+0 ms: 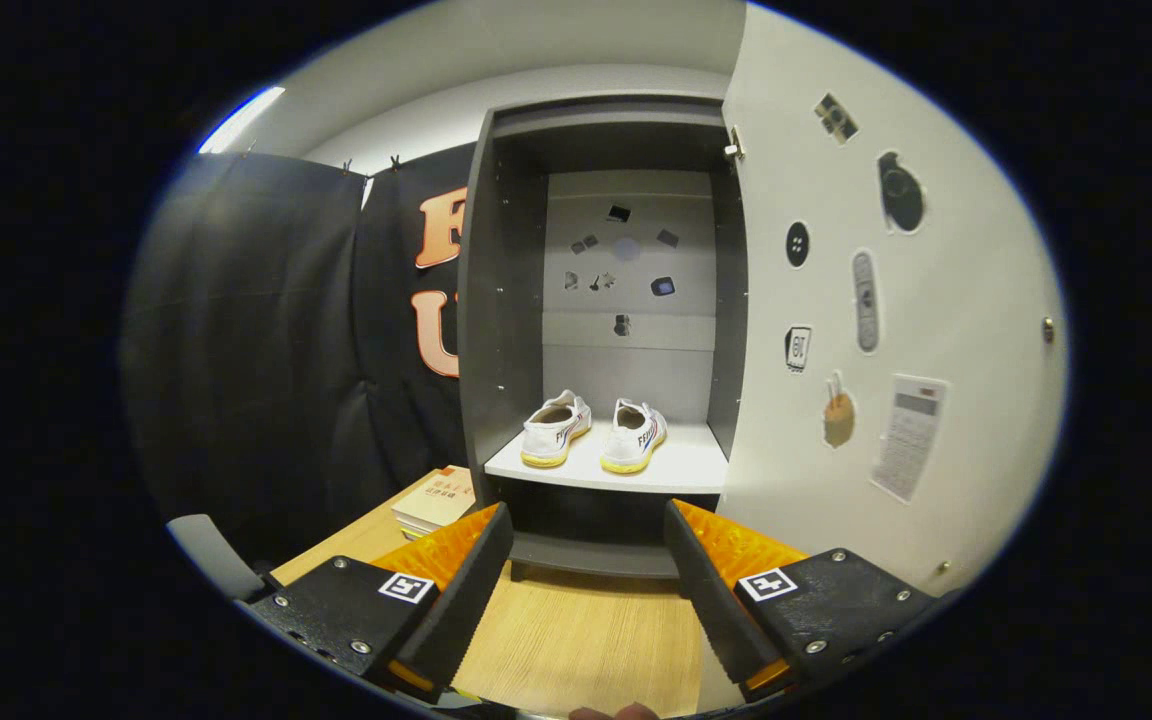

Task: Open the shoe cabinet door, grab the shoes and put them into the shoe cabinet, then close the shoe cabinet door.

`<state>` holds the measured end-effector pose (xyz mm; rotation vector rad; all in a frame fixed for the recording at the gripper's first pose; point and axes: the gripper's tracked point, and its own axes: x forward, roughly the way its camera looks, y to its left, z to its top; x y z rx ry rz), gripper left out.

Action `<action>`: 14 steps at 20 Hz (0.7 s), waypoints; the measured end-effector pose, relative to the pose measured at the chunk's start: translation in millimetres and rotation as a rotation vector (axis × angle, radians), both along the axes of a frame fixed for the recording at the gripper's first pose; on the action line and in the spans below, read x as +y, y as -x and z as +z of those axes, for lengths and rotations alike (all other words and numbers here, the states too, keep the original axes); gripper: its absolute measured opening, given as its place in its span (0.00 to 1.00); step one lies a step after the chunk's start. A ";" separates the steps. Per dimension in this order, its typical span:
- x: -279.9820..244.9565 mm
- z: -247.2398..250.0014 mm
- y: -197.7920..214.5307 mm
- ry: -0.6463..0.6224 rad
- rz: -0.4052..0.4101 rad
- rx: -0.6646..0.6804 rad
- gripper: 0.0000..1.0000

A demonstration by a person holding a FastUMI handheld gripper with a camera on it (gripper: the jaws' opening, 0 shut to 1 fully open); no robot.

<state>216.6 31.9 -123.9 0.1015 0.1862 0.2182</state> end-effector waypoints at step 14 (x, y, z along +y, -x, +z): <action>-162.5 35.8 114.2 -0.057 -0.129 -0.089 0.95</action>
